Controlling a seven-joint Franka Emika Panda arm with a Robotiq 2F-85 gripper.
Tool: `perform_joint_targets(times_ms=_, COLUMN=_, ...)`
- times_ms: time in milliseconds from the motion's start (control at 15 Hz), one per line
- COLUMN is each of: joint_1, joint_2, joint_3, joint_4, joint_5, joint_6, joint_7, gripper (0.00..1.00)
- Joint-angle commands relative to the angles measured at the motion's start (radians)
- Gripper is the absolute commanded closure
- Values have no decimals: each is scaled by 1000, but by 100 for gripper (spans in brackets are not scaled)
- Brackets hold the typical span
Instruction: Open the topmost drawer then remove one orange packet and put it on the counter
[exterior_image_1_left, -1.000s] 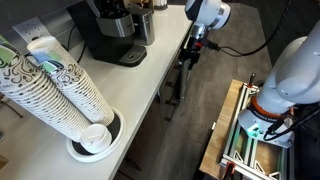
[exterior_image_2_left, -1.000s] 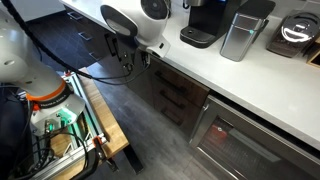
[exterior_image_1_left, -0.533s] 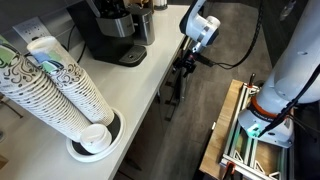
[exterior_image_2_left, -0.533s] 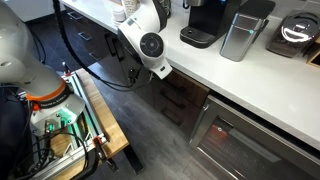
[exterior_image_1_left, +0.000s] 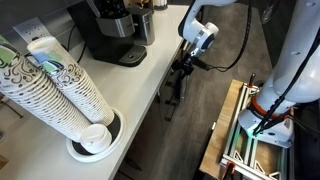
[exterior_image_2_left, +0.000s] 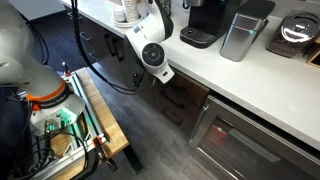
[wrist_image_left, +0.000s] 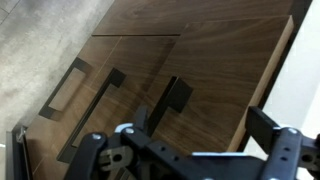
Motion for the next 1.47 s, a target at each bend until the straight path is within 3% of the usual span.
perform_joint_targets(times_ms=0, joint_1=-13, joint_2=-2, joint_3=12, joint_4=0, joint_5=-5, joint_6=2, joint_7=4, gripper=0)
perform_joint_targets(times_ms=467, joint_1=-41, joint_2=121, joint_3=8, joint_4=41, joint_5=44, joint_6=30, joint_7=-4, gripper=0)
perform_joint_targets(times_ms=1067, joint_1=-58, joint_2=258, joint_3=3, joint_4=120, joint_5=271, joint_6=34, joint_7=12, gripper=0)
perform_joint_targets(times_ms=1400, joint_1=-44, joint_2=309, joint_3=-10, joint_4=149, joint_5=335, joint_6=55, joint_7=47, gripper=0)
